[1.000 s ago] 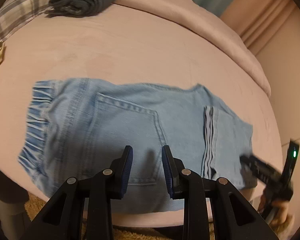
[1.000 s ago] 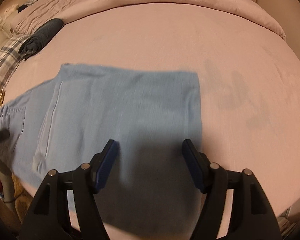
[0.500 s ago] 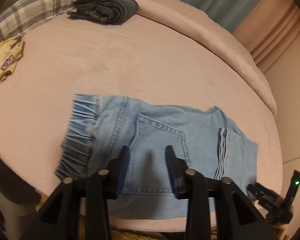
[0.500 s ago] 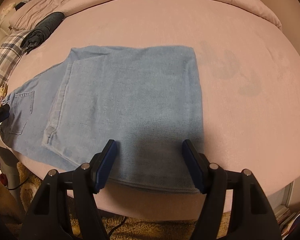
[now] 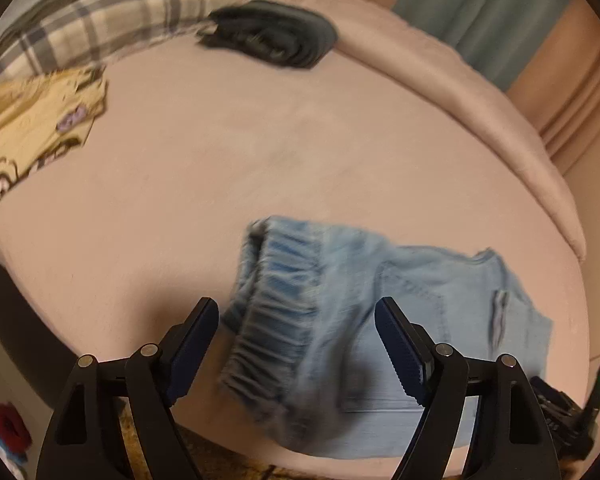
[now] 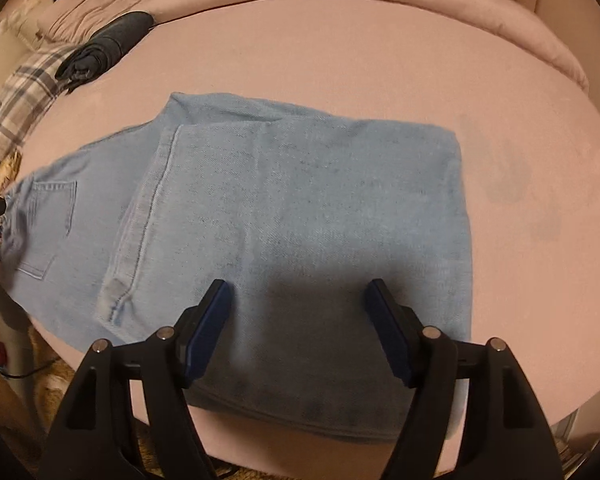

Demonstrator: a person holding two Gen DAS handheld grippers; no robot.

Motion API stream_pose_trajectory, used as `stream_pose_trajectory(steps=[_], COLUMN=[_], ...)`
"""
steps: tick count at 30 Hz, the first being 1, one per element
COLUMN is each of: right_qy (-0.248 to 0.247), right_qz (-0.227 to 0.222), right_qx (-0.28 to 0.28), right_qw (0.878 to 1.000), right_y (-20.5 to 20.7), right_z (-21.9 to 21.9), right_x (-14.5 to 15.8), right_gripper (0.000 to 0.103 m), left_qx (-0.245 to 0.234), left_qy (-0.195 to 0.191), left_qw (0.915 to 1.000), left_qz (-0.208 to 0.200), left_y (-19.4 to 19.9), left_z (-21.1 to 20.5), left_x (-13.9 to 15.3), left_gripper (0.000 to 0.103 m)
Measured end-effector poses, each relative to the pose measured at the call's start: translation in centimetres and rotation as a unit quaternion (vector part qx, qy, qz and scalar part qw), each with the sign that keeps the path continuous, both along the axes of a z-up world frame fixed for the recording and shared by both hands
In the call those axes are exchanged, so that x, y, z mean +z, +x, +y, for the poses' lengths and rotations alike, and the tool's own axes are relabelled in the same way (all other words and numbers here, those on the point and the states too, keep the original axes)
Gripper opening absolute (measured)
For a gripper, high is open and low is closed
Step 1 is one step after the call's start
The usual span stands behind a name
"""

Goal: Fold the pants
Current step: 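Grasp the elastic waistband with the left tool and lift it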

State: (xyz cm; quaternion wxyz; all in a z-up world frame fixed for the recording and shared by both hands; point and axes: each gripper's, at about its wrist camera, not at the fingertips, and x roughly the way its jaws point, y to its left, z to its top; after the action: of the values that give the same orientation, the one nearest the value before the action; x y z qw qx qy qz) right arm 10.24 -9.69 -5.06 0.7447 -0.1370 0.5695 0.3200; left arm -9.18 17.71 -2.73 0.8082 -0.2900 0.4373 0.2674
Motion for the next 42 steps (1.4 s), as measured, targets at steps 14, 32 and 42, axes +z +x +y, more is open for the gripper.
stream_pose_trajectory(steps=[14, 32, 42], right_qy=[0.001, 0.006, 0.020], right_qz=[0.001, -0.009, -0.005], right_qx=[-0.010, -0.018, -0.020], right_qw=[1.000, 1.000, 1.000], right_y=[-0.1, -0.7, -0.9], right_z=[-0.9, -0.9, -1.3], right_x=[0.2, 0.3, 0.6], right_gripper=[0.072, 0.072, 0.072], left_qx=[-0.010, -0.019, -0.029], left_qy=[-0.037, -0.042, -0.027], left_qw=[0.9991, 0.9989, 0.9987], left_qz=[0.017, -0.001, -0.033], left_y=[0.4, 0.0, 0.2], left_z=[1.1, 0.6, -1.6], left_x=[-2.7, -2.5, 2.8], left_gripper=[0.085, 0.054, 0.047])
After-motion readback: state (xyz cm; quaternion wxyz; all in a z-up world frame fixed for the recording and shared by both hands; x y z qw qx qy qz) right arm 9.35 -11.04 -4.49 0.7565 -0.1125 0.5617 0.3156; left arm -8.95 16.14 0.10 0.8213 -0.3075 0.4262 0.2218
